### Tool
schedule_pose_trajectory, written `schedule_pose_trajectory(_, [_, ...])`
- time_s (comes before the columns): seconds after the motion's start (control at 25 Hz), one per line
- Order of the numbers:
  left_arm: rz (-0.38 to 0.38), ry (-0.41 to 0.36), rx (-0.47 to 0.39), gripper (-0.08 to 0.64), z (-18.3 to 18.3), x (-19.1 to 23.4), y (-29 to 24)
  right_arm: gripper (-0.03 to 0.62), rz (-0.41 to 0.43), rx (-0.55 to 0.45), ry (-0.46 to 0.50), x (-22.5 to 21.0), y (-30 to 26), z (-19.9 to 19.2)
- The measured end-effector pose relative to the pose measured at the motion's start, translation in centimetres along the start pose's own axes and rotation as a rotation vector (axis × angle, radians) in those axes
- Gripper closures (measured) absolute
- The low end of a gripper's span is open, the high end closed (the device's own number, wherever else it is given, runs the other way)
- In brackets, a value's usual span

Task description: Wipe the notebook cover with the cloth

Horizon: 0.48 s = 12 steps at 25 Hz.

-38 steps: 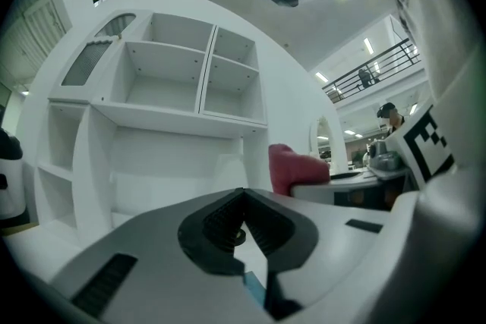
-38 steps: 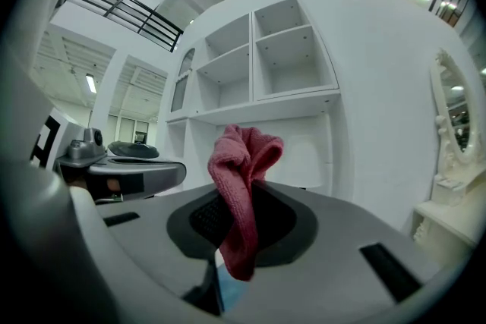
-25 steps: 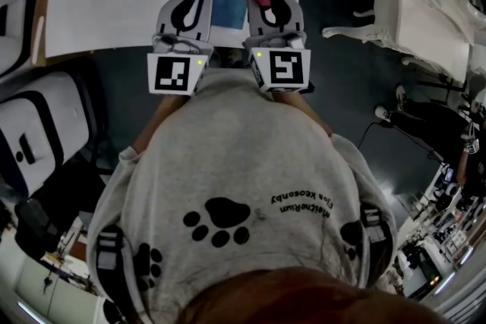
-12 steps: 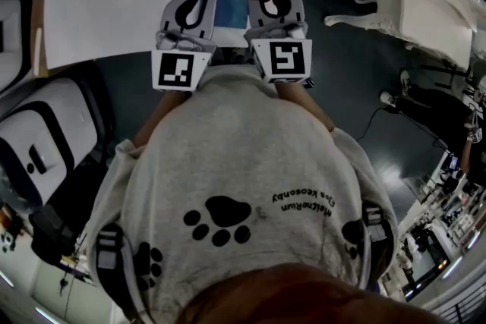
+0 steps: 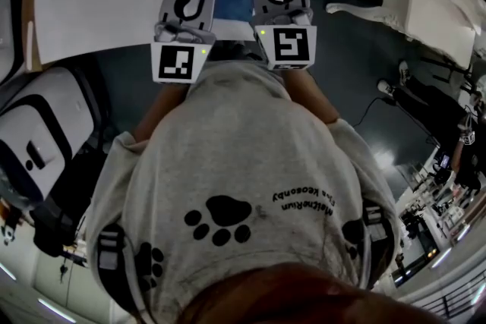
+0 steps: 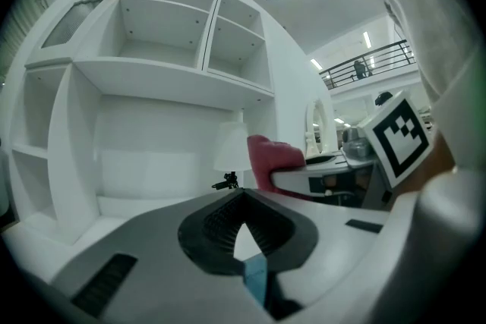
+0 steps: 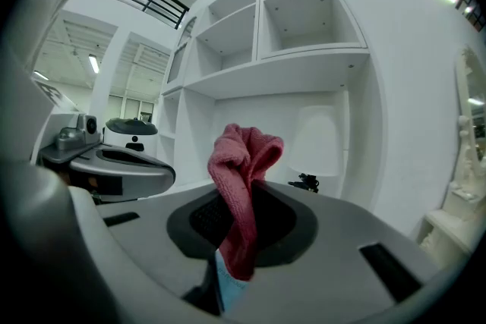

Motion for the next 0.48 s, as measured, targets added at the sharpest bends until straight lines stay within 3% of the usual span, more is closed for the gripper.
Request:
schedule_pose_trajectory(0.28, [0.007, -0.037, 0.057, 0.548, -2.7, 0.6, -0.5, 0.529, 0.051, 0.058, 0.027, -0.7, -2.3, -1.5])
schedule_pose_trajectory(0.48, [0.016, -0.015, 0.127, 0.548, -5.0, 1.1, -0.7, 0.529, 0.090, 0.113, 0.020, -1.2, -3.8, -3.3])
Point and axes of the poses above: the fingertips, and each gripper's own axes: y backward along the fingers, x to its left, z out of its top, the point moved 9 cm from there along y, backward along the fingers, and after that the axes turned 13 degrees about z, right-handed, at the moved point
